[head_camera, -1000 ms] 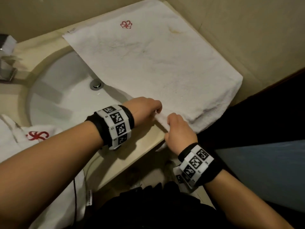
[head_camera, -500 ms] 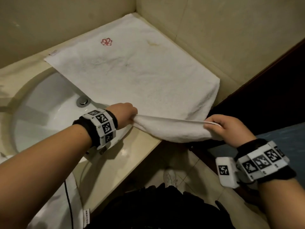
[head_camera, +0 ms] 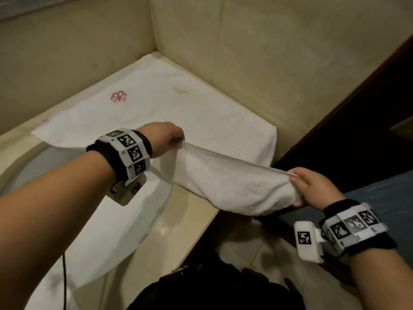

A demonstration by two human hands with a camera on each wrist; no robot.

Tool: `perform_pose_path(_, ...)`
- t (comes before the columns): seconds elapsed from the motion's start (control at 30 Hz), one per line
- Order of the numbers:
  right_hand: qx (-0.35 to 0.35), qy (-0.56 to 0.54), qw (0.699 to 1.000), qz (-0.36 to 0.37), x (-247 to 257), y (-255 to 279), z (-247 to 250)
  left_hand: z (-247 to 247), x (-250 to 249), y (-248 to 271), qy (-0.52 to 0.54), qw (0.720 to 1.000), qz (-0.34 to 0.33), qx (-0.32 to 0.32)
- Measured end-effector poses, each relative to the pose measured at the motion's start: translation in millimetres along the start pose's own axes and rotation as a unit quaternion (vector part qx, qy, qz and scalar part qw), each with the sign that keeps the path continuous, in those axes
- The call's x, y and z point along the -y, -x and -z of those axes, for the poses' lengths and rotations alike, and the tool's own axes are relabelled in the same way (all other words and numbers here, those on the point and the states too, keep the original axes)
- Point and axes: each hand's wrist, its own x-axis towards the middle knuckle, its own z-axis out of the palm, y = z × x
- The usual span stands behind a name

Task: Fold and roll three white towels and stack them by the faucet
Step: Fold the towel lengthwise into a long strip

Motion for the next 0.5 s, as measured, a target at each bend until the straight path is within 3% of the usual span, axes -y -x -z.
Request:
perform_pose_path(0.13, -0.203, 0.123, 0.971, 0.04, 8.8, -48.1, 28.7, 21.2, -7.2, -68.6, 0.001, 1.0, 0.009, -0.025)
perform_pose_path(0.2, -0.232, 0.178, 0.955, 0.043, 15.5, -73.2, 34.7, 24.9, -7.4, -103.1, 0.001, 0.999, 0.021, -0.031)
perform_pose_path(0.37, -0.146, 0.252, 0.956, -0.012, 31.1, -126.8, 21.9, 5.6, 14.7, -150.3, -0.007, 0.997, 0.075, 0.032)
perform_pose_path(0.5, -0.042, 0.283, 0.954, 0.085, 70.6, -160.5, -5.1, -8.9, 49.8, -140.8, -0.052, 0.994, 0.087, 0.049)
